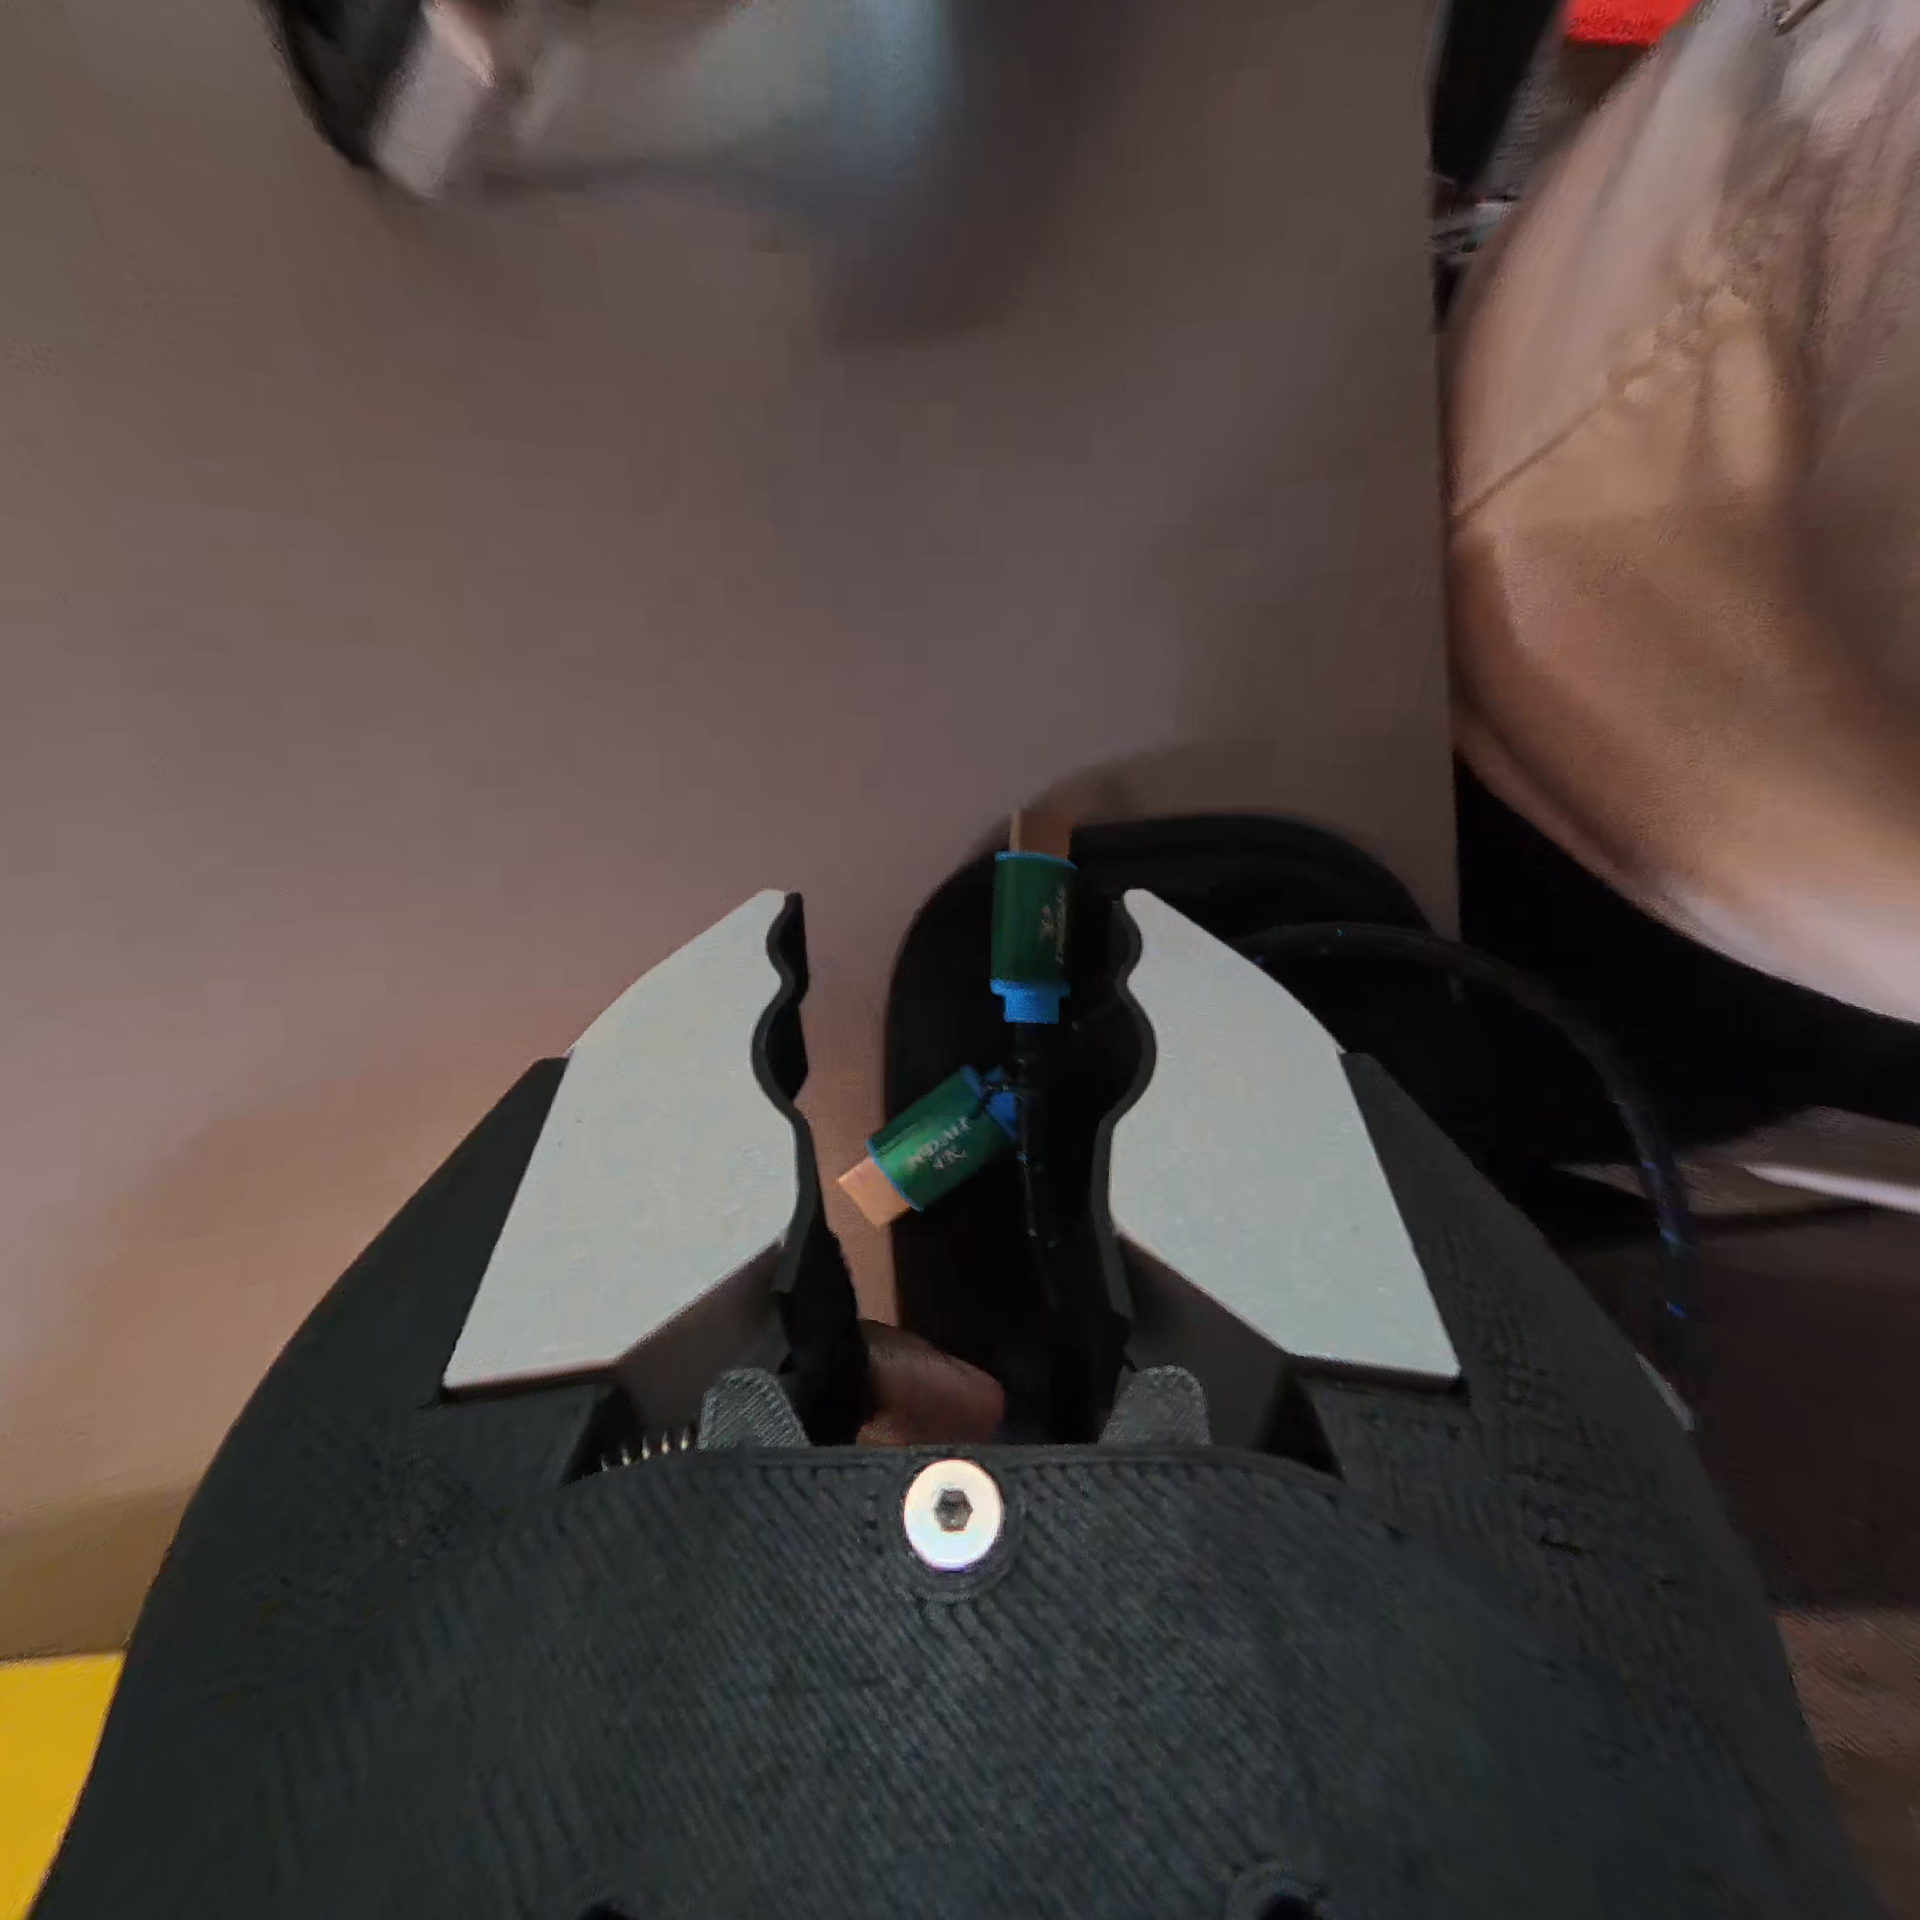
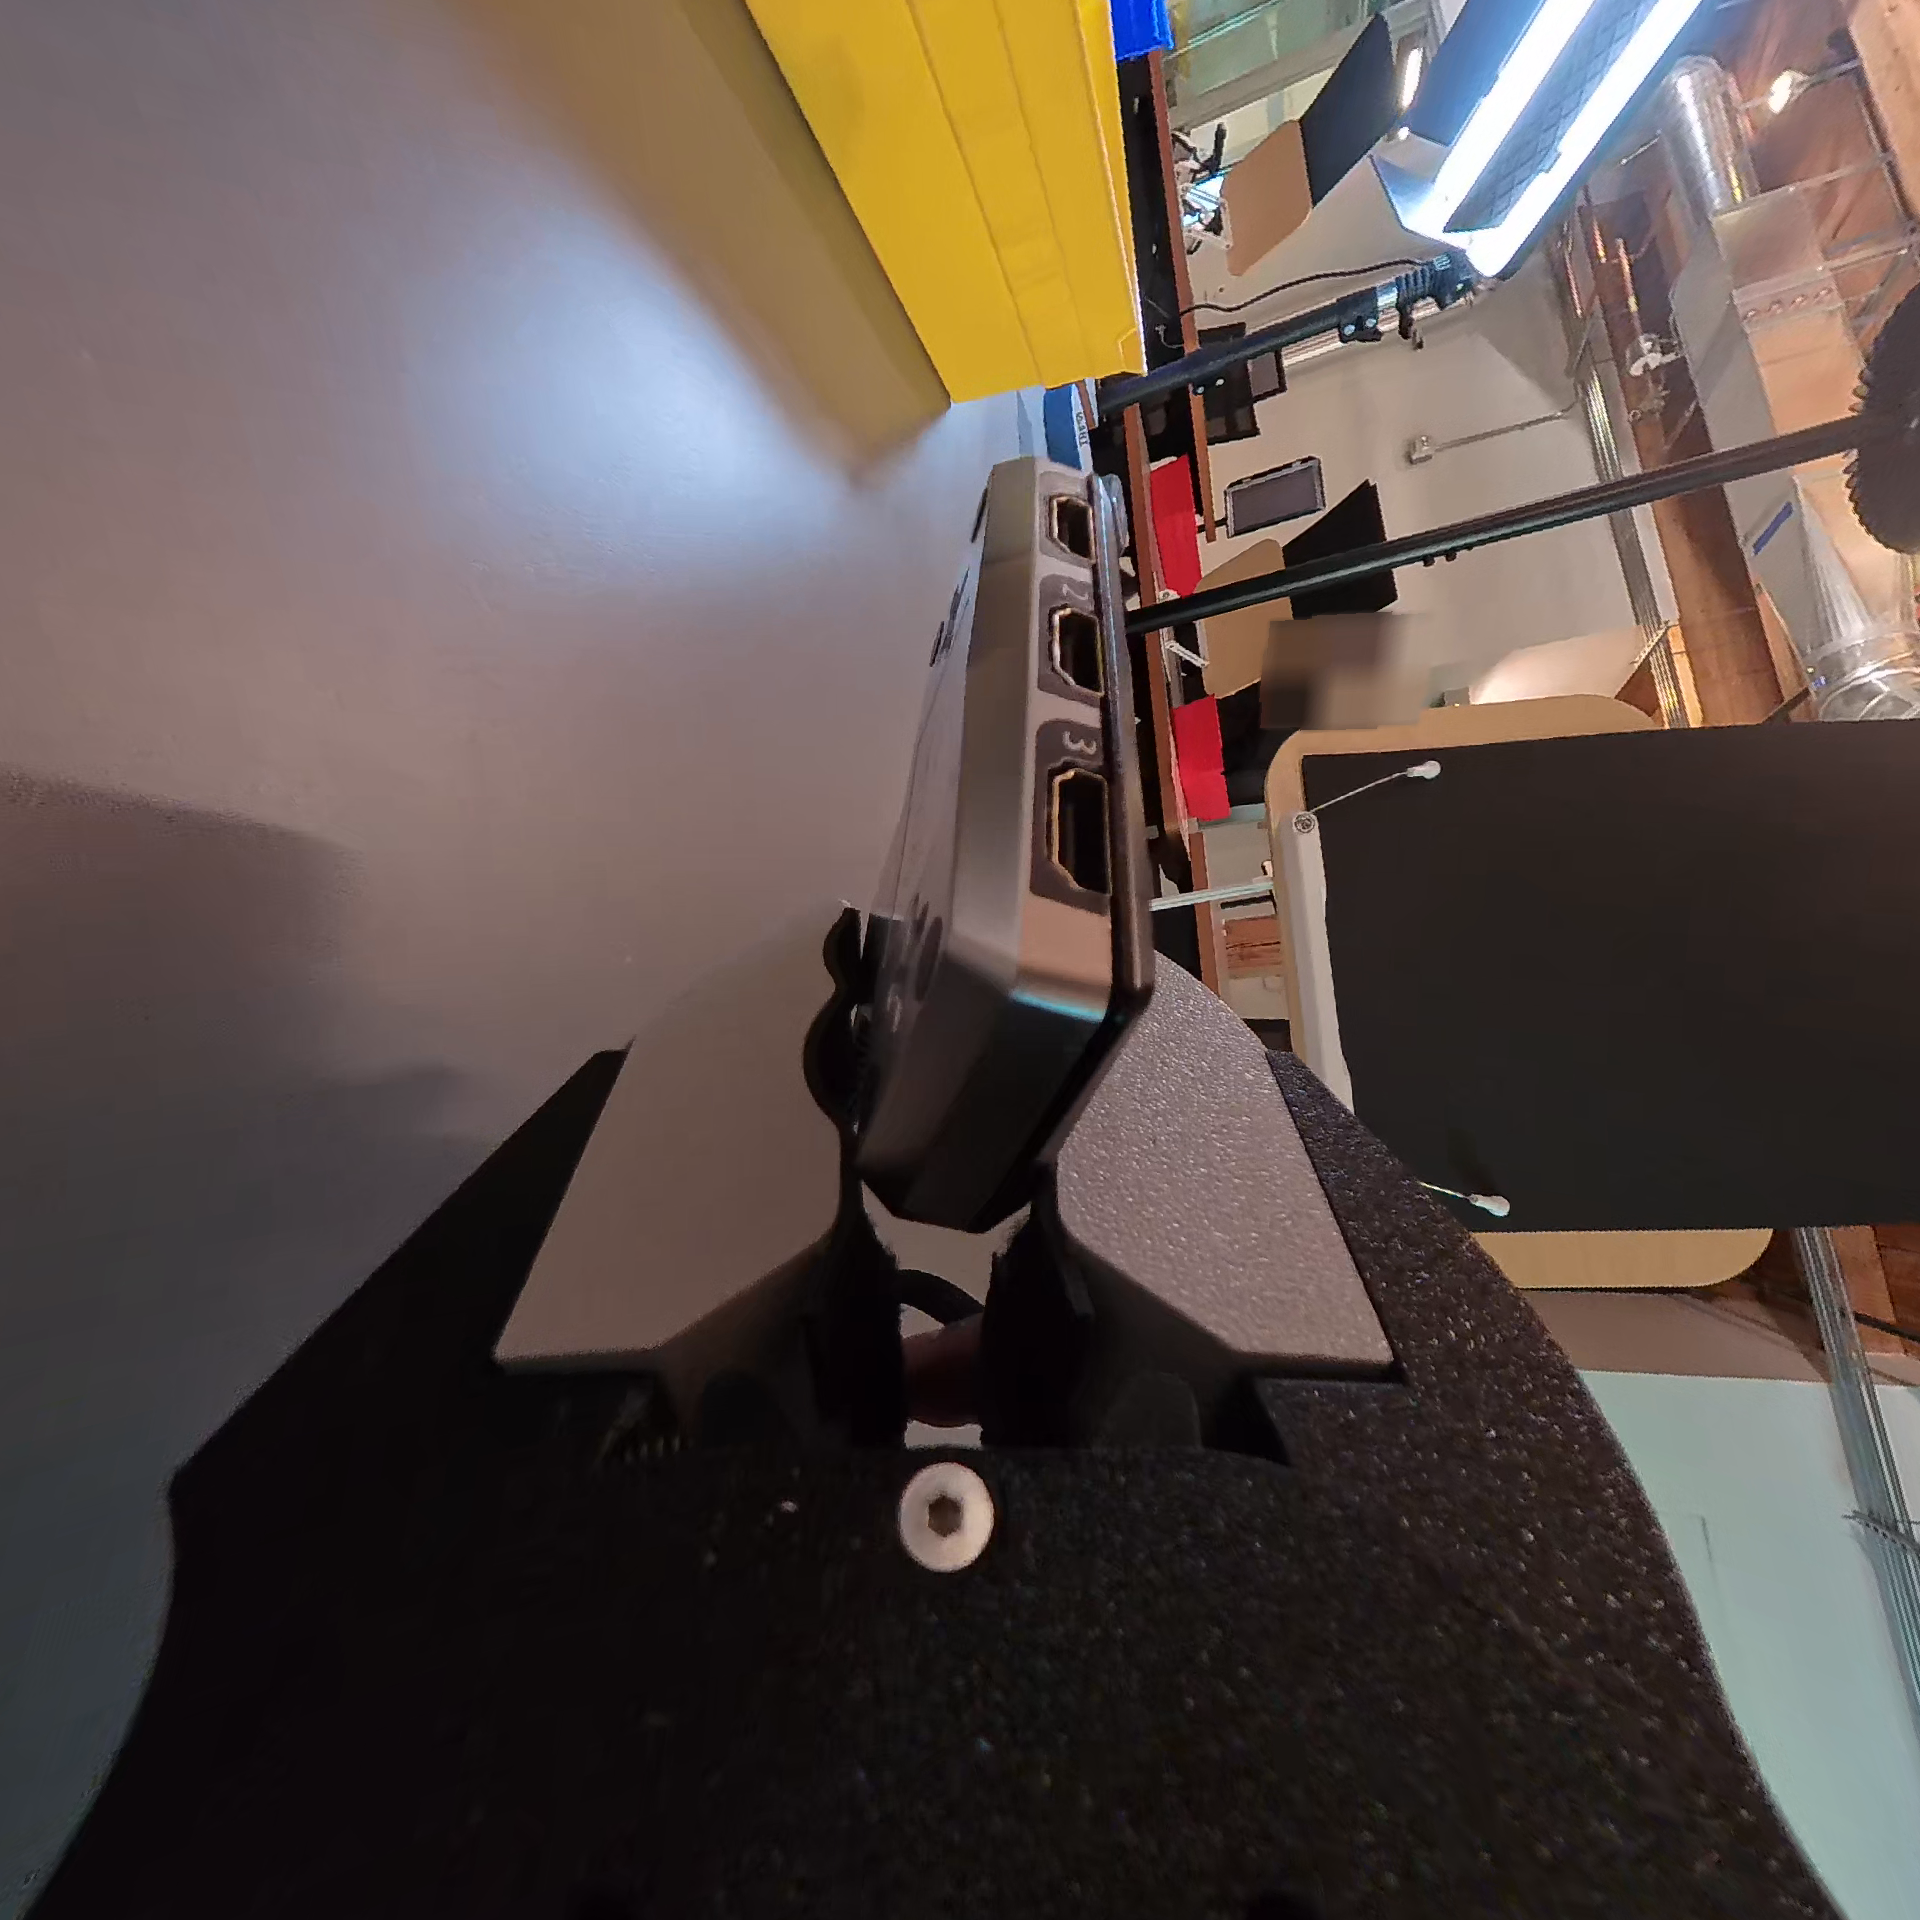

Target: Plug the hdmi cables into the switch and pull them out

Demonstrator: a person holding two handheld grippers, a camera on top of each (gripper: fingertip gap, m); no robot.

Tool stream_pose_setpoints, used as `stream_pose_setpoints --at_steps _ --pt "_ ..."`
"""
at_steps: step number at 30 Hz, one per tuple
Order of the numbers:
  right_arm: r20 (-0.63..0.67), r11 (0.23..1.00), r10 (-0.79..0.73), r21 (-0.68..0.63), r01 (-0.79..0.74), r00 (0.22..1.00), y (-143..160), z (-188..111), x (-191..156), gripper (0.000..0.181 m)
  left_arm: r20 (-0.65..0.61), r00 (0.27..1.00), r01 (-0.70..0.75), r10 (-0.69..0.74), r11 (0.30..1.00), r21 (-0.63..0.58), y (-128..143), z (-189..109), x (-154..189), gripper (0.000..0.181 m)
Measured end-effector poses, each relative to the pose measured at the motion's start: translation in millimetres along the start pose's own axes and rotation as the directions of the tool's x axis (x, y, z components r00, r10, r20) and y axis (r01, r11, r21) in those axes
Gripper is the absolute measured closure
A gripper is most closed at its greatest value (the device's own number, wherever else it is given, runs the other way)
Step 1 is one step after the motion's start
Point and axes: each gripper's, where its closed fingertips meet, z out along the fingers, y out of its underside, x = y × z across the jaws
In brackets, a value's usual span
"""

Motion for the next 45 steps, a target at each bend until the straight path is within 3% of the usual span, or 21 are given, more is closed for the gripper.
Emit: stream_pose_setpoints --at_steps 4,9,15,20,26,29,32,36,39,45 --pt "0.007 1.0 -0.012 -0.004 0.012 1.0 -1 2 -2 0.149 0.186 0.966 -0.17 0.182 0.982 -0.079 6 3 6 0.133" --pt "0.01 1.0 -0.021 0.004 0.021 1.0 -3 2 -4 0.149 0.221 0.967 -0.103 0.125 0.989 -0.108 14 11 12 0.144" --pt "0.006 1.0 -0.018 0.009 0.017 1.0 -4 1 -4 0.149 0.326 0.915 -0.198 0.237 0.969 -0.149 17 23 8 0.16" --pt "0.014 0.999 -0.031 0.007 0.031 0.999 -6 3 -6 0.149 0.359 0.921 -0.125 0.151 0.988 -0.094 19 23 6 0.16" --pt "0.023 0.998 -0.06 -0.01 0.06 0.998 -10 6 -10 0.149 0.279 0.957 -0.053 0.08 0.993 -0.105 21 25 6 0.16" --pt "0.02 0.994 -0.095 -0.047 0.096 0.995 -15 9 -12 0.149 0.271 0.955 0.124 -0.117 0.992 -0.007 16 23 -1 0.161" --pt "0.013 0.974 -0.159 -0.161 0.159 0.987 -14 17 -14 0.15 0.236 0.893 0.359 -0.383 0.923 0.14 3 18 -16 0.161" --pt "0.014 0.895 -0.299 -0.342 0.286 0.954 -10 33 -15 0.15 0.108 0.744 0.602 -0.659 0.732 0.32 -14 19 -36 0.161" --pt "0.015 0.871 -0.345 -0.367 0.326 0.939 -13 43 -19 0.15 0.027 0.649 0.704 -0.76 0.614 0.357 -15 31 -43 0.161" --pt "0.07 0.813 -0.458 -0.37 0.449 0.886 -13 53 -33 0.15 -0.01 0.592 0.756 -0.806 0.551 0.354 -12 39 -48 0.161"
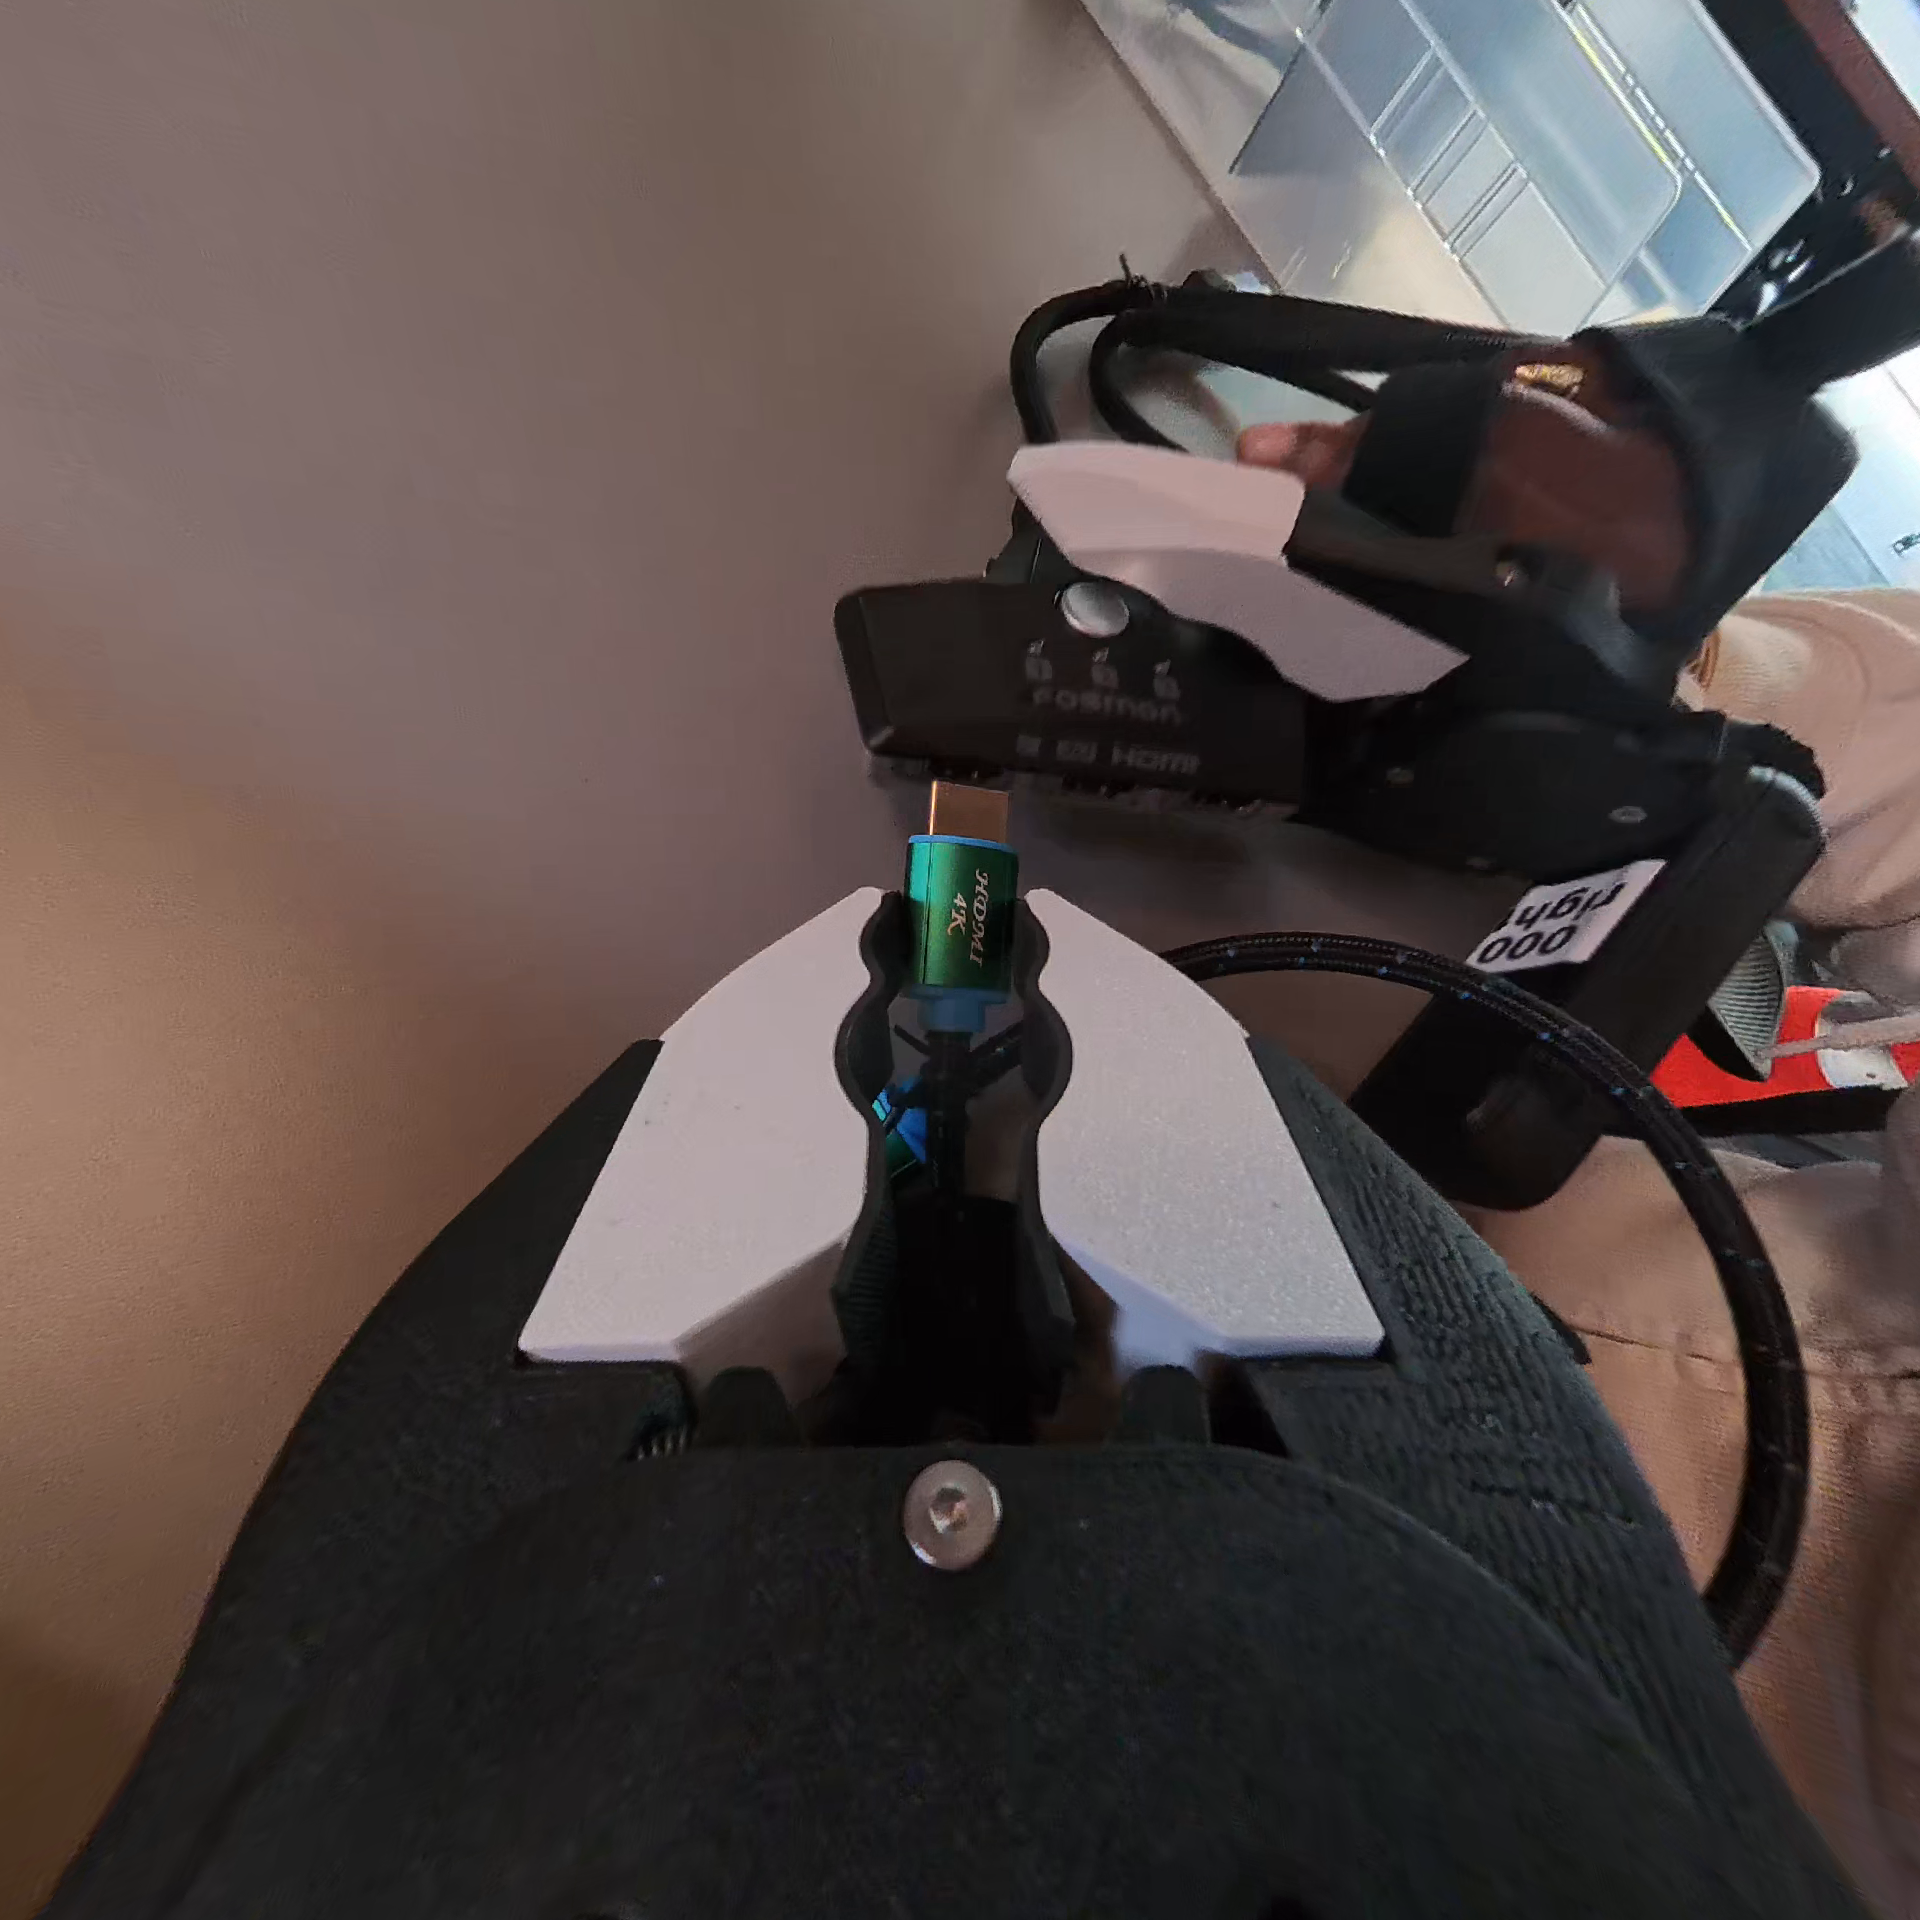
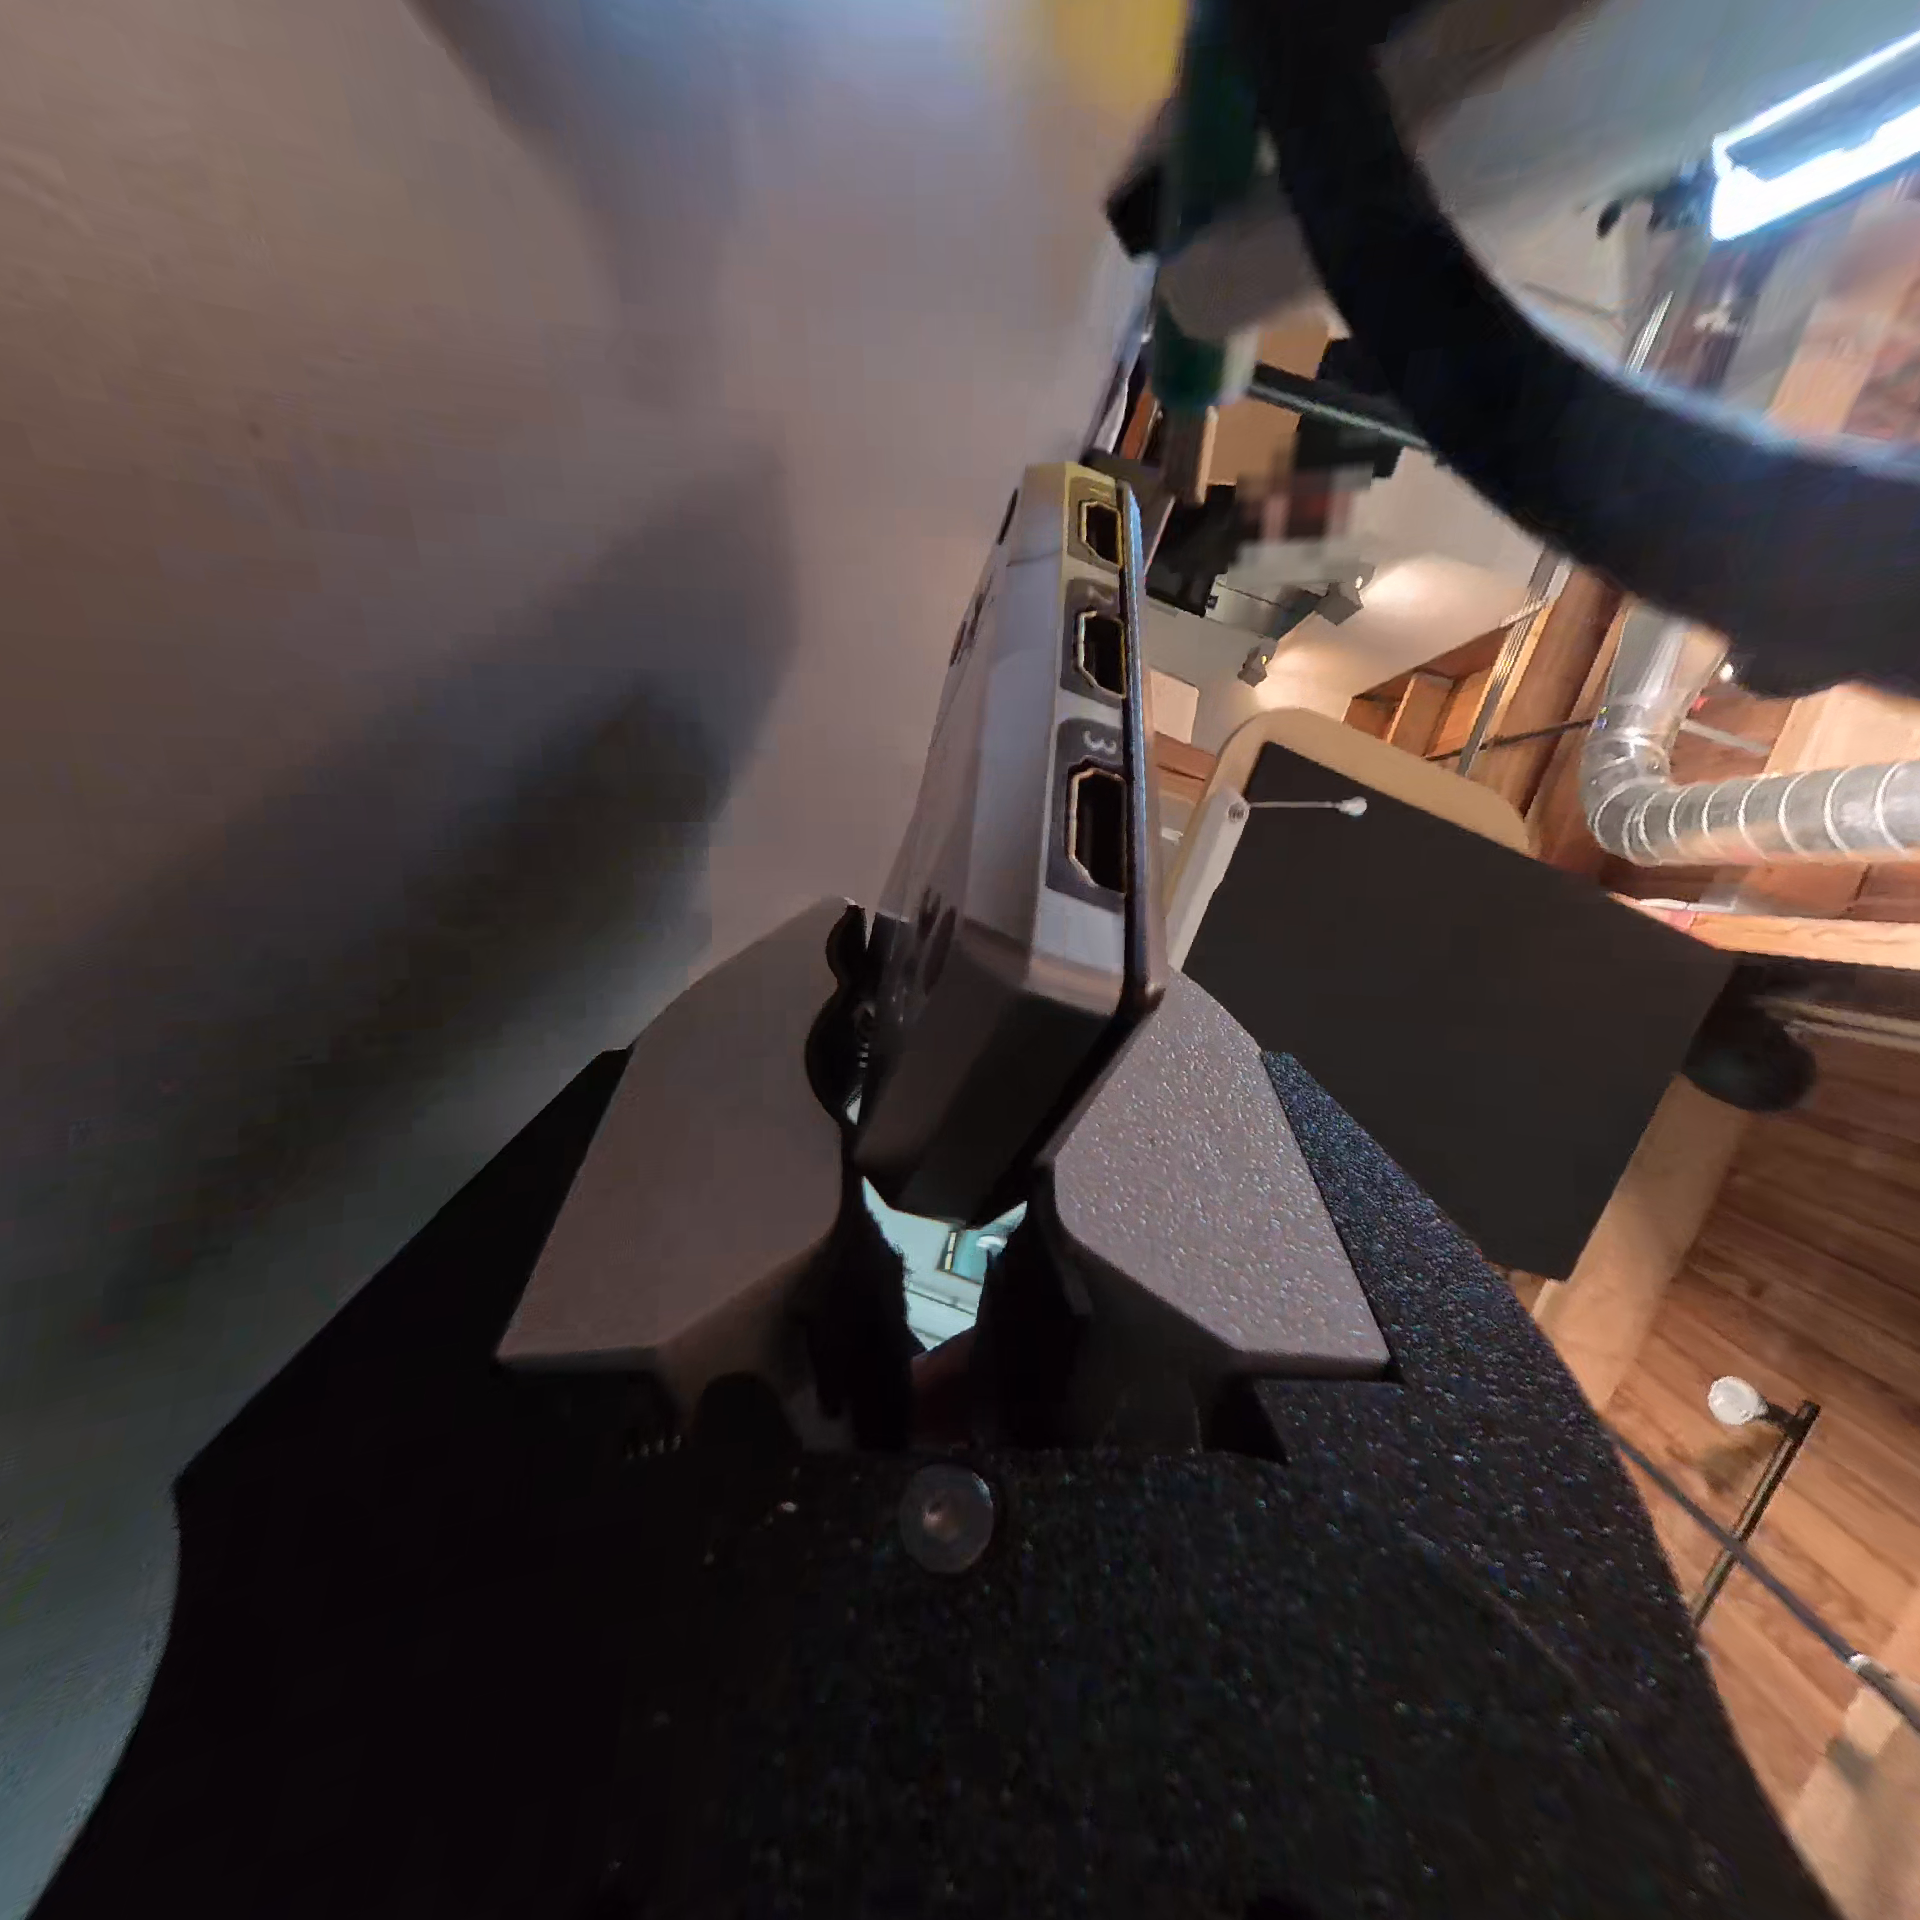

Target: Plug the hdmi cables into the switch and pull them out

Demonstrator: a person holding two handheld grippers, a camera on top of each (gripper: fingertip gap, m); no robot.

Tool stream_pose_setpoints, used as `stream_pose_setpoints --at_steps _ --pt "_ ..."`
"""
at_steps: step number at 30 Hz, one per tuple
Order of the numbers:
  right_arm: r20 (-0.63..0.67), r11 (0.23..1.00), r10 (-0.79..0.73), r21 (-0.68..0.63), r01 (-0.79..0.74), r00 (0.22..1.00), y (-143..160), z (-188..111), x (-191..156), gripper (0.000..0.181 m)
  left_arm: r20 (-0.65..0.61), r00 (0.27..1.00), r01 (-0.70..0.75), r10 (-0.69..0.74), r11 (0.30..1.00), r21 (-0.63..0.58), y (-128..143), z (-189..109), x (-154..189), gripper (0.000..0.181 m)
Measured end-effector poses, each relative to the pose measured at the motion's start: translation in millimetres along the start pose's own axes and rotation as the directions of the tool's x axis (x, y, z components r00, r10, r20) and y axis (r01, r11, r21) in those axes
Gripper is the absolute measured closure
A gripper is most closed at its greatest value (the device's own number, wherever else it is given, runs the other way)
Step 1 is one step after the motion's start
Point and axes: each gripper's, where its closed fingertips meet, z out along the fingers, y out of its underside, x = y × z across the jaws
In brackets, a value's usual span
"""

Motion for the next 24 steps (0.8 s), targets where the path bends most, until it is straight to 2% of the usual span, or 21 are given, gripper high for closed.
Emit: stream_pose_setpoints --at_steps 11,18,24 --pt "-0.004 0.999 -0.037 -0.019 0.037 0.999 -6.6 3.3 -1.1 0.15 0.067 0.998 0.001 0.002 0.999 -0.041 6.8 6.0 -7.8 0.161" --pt "-0.024 0.998 -0.062 -0.033 0.061 0.998 -7.1 1.8 1.2 0.151 0.036 0.998 0.054 -0.052 0.997 -0.049 5.9 6.1 -6.9 0.161" --pt "-0.059 0.998 -0.069 -0.013 0.068 0.996 -6.2 0.9 4.5 0.151 -0.043 0.996 0.07 -0.075 0.993 -0.095 6.2 4.9 -3.6 0.161"
